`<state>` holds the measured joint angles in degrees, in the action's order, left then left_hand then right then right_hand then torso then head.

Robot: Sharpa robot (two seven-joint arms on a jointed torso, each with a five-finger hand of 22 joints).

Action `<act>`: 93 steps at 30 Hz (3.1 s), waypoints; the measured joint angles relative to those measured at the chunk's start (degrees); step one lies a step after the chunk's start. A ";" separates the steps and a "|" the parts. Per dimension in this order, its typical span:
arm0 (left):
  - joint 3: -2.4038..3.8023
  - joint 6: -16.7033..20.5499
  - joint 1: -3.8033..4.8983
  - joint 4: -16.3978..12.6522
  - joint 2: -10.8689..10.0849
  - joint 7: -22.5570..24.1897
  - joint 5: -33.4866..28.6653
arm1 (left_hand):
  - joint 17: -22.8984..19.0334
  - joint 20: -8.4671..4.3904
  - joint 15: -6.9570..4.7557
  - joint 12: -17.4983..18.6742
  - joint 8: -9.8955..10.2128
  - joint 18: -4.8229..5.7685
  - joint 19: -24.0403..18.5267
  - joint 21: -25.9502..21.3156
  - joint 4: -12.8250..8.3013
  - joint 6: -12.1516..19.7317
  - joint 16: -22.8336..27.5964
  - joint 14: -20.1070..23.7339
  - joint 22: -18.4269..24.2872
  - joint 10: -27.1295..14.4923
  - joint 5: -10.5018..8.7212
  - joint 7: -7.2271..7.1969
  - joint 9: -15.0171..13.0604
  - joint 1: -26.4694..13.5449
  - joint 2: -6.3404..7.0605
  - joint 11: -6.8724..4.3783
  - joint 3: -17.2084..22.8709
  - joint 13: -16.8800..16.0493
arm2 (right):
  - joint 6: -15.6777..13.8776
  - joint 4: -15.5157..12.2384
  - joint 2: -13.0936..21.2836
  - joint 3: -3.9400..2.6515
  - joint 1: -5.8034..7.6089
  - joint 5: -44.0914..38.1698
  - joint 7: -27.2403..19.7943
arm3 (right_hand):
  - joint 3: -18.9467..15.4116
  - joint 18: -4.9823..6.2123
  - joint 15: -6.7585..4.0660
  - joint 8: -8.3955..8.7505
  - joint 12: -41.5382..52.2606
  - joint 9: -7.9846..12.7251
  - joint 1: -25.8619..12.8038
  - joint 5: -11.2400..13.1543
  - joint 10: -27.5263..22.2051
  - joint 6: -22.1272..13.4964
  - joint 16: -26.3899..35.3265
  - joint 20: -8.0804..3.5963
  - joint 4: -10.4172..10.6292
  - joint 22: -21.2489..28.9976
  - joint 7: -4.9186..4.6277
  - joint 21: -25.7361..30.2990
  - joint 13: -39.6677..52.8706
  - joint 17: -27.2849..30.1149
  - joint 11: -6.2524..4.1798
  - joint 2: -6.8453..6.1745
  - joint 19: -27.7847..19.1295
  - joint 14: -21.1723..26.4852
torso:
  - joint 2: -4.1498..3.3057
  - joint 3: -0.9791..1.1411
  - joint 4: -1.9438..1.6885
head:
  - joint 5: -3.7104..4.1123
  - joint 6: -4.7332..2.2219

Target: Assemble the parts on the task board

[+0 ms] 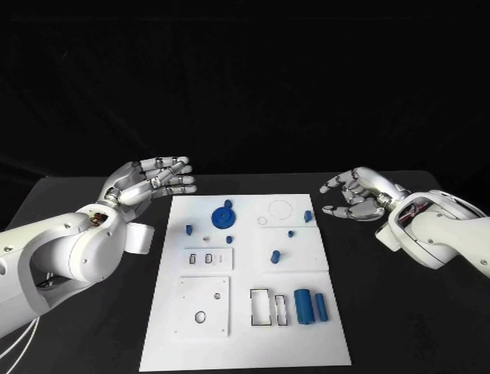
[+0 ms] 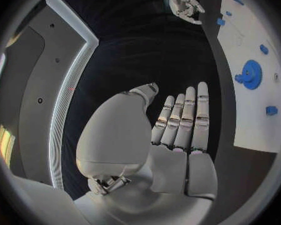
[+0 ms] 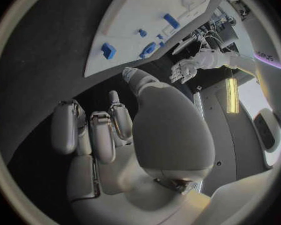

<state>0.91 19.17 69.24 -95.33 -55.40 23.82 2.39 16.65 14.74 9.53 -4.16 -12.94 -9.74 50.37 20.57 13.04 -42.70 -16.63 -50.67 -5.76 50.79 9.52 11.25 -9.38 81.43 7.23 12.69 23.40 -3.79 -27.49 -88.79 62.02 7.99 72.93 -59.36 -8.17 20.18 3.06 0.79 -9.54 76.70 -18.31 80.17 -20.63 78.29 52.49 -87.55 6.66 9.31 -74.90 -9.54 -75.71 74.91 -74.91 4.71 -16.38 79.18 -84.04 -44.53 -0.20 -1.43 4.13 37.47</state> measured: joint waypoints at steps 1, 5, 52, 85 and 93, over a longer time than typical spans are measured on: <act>0.00 -0.06 0.00 0.06 0.02 0.00 0.00 | 0.00 0.00 0.00 0.00 0.00 0.00 0.00 0.00 0.00 0.00 -0.01 0.00 0.00 0.00 0.00 0.00 0.00 0.00 0.00 0.00 0.00 0.00 | 0.23 0.33 -0.06 0.00 -0.26 -0.12 -0.20 | 0.00 0.00 0.00 0.00 0.00 0.03 0.00 0.19 -0.20 0.00 0.00 0.00 0.00 0.00 0.00 0.00 0.00 0.00 -0.20 0.00 0.00 0.00 | 0.00 0.04 -0.01 | 0.13 -0.01; 0.00 -0.25 -0.05 0.19 0.13 0.01 0.00 | 0.05 0.00 0.00 0.00 0.00 0.00 0.00 0.00 0.00 0.00 -0.23 0.00 0.00 0.00 0.00 0.00 0.00 0.00 0.00 0.00 0.00 0.00 | 0.93 1.86 -0.70 0.06 -1.32 -0.84 -0.67 | -0.32 0.86 0.00 0.00 -0.44 0.20 0.01 0.47 -0.41 -0.52 0.00 -0.21 -0.32 -0.04 -0.09 0.39 0.00 0.00 0.00 0.01 -0.21 0.00 | -0.03 0.15 -0.05 | 0.29 -0.08; -0.01 -0.59 -0.06 0.36 0.12 0.02 0.00 | 0.08 0.00 0.00 0.00 0.00 0.00 0.00 -0.01 -0.16 0.00 -0.22 0.00 -0.01 0.01 0.00 0.00 0.00 0.00 0.00 -0.01 0.16 0.00 | 2.57 7.04 -7.43 0.04 -3.33 -4.21 1.90 | 2.46 0.90 -0.71 -2.71 1.57 0.69 0.59 5.21 1.46 2.29 -0.23 -0.61 -0.54 -0.01 1.06 -2.79 0.02 -0.01 -1.02 3.35 2.28 0.11 | -0.29 0.10 -0.38 | 0.12 0.93; -0.01 -0.58 -0.06 0.30 -0.21 -0.01 0.00 | 0.19 0.22 0.00 -0.22 0.00 -0.01 -0.22 -0.01 -0.32 0.00 -0.22 -0.01 0.05 0.01 0.00 0.00 -0.06 -0.24 0.24 -0.01 0.32 0.00 | -2.43 5.51 -7.77 0.01 -3.35 -4.54 3.48 | 8.10 -0.02 -1.85 -6.01 3.12 0.82 -0.31 7.81 3.60 5.05 -0.90 -1.95 -1.73 -0.04 2.57 -4.94 0.00 -0.02 -2.37 6.52 4.03 0.00 | -0.21 0.05 -0.31 | -0.46 1.07; -0.01 -0.58 -0.07 0.62 0.03 -0.01 0.00 | 0.19 0.22 0.00 -0.22 0.00 0.00 -0.22 -0.01 -0.32 0.21 -0.22 0.00 0.05 0.01 0.00 -0.21 -0.06 -0.56 0.10 -0.01 0.32 0.00 | -3.86 0.01 -7.21 -0.03 -2.97 -4.59 4.28 | 8.54 -0.01 -1.84 -6.01 3.12 0.82 -0.55 7.62 3.60 5.04 -0.89 -1.95 -1.73 -0.03 2.57 -4.94 0.00 -0.02 -2.37 6.76 4.03 0.00 | 0.10 -0.14 -0.05 | -0.66 0.96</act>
<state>0.89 18.58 69.17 -94.71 -55.38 23.81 2.39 16.84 14.96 9.53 -4.38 -12.94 -9.74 50.16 20.57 12.72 -42.48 -16.85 -50.67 -5.71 50.80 9.52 11.03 -9.44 80.88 7.33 12.68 23.73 -3.79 -31.35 -88.78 54.81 7.96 69.96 -63.95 -3.88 28.72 3.05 -1.05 -15.55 79.83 -17.48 79.63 -13.00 81.89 57.53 -88.44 4.72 7.58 -74.94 -6.98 -80.66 74.91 -74.93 2.34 -9.63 83.21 -84.04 -44.42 -0.34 -1.48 3.47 38.42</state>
